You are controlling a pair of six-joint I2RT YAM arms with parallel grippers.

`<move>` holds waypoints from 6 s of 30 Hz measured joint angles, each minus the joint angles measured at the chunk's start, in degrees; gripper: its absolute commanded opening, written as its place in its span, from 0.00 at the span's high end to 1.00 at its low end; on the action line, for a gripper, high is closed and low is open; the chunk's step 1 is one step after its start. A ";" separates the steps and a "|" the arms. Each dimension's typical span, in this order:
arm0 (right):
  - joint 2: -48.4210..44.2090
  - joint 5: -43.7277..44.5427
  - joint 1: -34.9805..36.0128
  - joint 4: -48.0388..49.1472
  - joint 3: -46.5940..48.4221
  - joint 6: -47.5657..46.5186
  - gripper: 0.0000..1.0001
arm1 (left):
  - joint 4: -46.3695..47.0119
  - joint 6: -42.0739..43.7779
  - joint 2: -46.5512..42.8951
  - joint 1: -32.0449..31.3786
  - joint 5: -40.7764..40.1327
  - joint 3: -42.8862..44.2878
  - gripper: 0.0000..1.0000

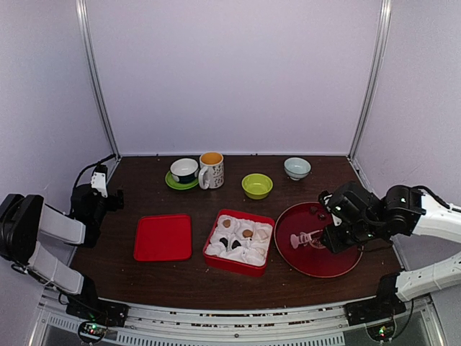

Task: Pack the chocolate
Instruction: Place the clamp on the plate.

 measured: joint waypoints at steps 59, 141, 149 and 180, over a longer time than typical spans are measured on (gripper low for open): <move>13.22 -11.96 -2.29 6.21 -14.97 6.03 0.68 | 0.00 0.00 0.00 0.00 0.00 0.00 0.02; 20.65 -5.55 -16.28 13.70 -8.26 3.15 0.68 | 0.00 0.00 0.00 0.00 0.00 0.00 0.02; 21.86 -5.38 -17.68 15.04 -7.06 2.93 0.66 | 0.00 0.00 0.00 0.00 0.00 0.00 0.02; 30.42 -4.00 -18.75 23.96 -6.25 2.16 0.67 | 0.00 0.00 0.00 0.00 0.00 0.00 0.02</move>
